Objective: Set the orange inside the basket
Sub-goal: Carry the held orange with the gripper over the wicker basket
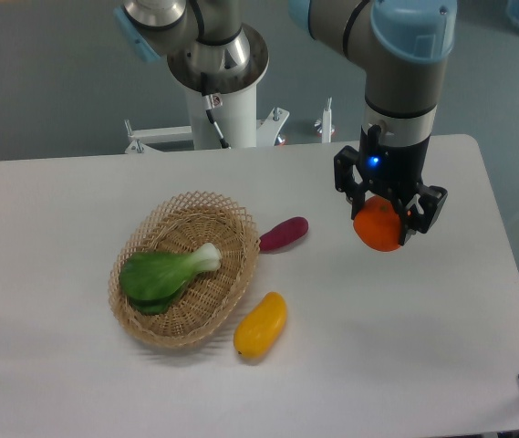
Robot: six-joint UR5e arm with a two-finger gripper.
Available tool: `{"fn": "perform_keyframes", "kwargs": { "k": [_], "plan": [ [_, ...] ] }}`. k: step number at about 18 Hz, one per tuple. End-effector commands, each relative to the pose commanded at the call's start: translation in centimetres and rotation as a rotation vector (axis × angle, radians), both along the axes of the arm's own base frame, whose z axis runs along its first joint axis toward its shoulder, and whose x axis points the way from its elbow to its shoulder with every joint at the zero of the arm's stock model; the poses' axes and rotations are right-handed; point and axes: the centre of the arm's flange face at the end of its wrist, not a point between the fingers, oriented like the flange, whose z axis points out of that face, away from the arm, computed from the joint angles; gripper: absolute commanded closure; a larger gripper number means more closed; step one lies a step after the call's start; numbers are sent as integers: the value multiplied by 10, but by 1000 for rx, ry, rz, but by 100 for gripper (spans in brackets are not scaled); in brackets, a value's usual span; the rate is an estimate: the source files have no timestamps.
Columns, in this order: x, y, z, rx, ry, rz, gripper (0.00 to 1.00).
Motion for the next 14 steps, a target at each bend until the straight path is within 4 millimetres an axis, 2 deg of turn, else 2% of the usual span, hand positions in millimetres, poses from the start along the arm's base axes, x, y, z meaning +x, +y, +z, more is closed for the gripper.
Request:
{"fn": "perform_keyframes", "kwargs": {
  "k": [1,8,12,14],
  "plan": [
    [1,0,-4,-3,-5,0,37],
    [8,9,-1,7,-7,23,37],
    [25,26,-3,21,-27,85,37],
    [41,44,-10,33,-49,148,37]
  ]
}}
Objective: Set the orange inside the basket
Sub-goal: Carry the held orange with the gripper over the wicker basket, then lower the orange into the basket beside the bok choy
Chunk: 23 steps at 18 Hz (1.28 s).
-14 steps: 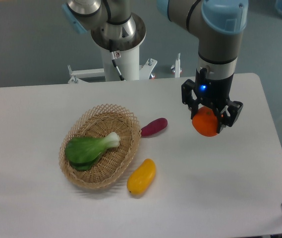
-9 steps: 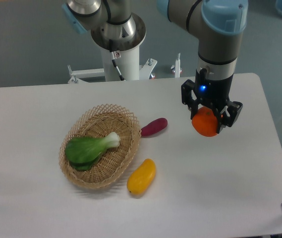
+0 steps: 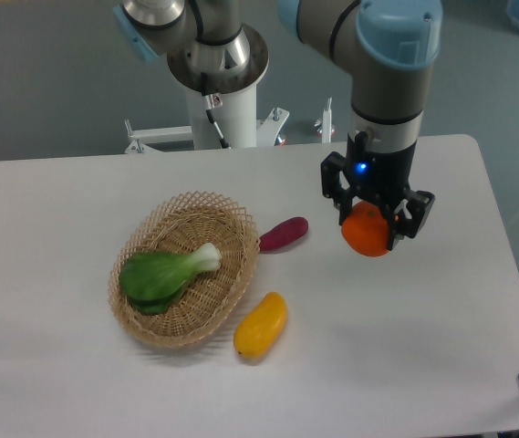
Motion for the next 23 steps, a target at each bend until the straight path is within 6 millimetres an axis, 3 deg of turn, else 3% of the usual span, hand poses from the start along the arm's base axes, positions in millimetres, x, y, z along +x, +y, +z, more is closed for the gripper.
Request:
{"fn": "perform_keyframes", "kwargs": {
  "k": [2,4,6,7,10,13,15,17,18,23],
  "plan": [
    [24,30,-13,32,-4,50,37],
    [42,45,-27,32,-32,88,37],
    [74,59,-58,-13,-91,91,36],
    [86,58,-76,-36,-106,76,36],
    [106,58,-93,-52,-115,40,36],
    [127,70,-111,-78,-114,1,37],
    [148,82,-134,-86,-116,-15,37],
    [158,99,-143,-10,-99,119,36],
    [165,101,-156,-8,-102,160,37],
    [206,116,-185,-67,-96,101,37]
  ]
}}
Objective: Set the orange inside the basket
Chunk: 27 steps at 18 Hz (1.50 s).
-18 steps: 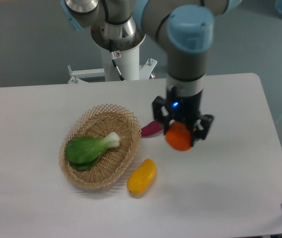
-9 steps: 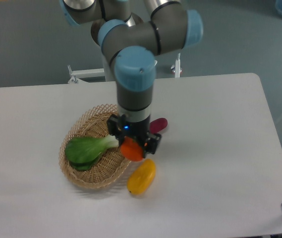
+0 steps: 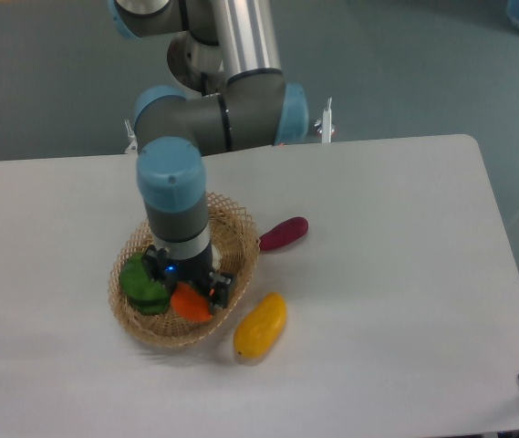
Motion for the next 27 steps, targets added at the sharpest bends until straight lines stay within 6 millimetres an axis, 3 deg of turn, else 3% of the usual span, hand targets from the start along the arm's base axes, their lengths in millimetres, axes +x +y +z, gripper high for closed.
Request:
{"fn": "perform_keyframes", "kwargs": {
  "k": [6,12,13,14,16,20,27],
  "plan": [
    [11,-5,-27,-46,-22,-23,37],
    [5,5,-44,-61,-17,-23,36],
    [6,4,-47,-65,-19,-23,34],
    [5,4,-46,-64,-22,-23,26],
    [5,6,-43,-55,-16,-26,0],
    [4,5,-31,-34,0,-24,0],
    [-11,11,18,20,86,-6,0]
  ]
}}
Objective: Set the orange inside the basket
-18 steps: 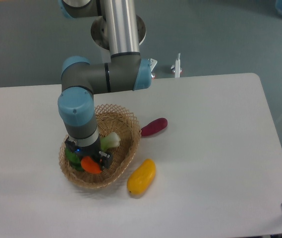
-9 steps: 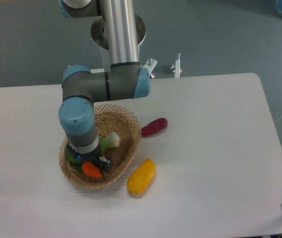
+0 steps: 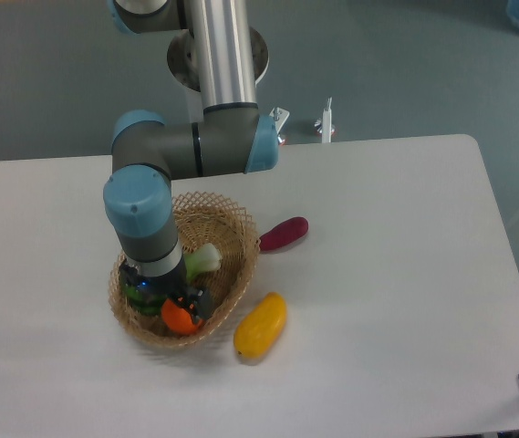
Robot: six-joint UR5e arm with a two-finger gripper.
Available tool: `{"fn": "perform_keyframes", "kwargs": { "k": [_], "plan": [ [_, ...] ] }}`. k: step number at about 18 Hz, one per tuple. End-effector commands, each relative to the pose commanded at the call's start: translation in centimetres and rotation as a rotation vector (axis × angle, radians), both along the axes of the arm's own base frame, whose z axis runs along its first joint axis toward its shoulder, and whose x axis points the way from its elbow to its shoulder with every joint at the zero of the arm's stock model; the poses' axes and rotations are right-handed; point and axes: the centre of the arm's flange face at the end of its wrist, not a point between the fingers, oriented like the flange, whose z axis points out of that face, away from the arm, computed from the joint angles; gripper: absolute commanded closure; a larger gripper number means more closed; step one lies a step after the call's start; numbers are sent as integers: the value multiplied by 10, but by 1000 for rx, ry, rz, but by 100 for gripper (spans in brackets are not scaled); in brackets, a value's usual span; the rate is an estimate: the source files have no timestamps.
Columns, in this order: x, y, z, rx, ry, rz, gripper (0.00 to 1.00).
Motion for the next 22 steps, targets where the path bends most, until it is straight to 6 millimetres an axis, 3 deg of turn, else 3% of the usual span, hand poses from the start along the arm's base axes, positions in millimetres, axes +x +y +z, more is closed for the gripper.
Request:
{"fn": "perform_keyframes", "kwargs": {
  "k": [5,9,13,15,22],
  "plan": [
    [-52,-19,53,63,51,69,0],
    [-72,-37,71,27,98,-110,0],
    [-108,-74,93,-7,107,-154,0],
    [-135,-102,107,-29,127,-217,0],
    [-173,-130,111,-43,145,-242,0]
  ]
}}
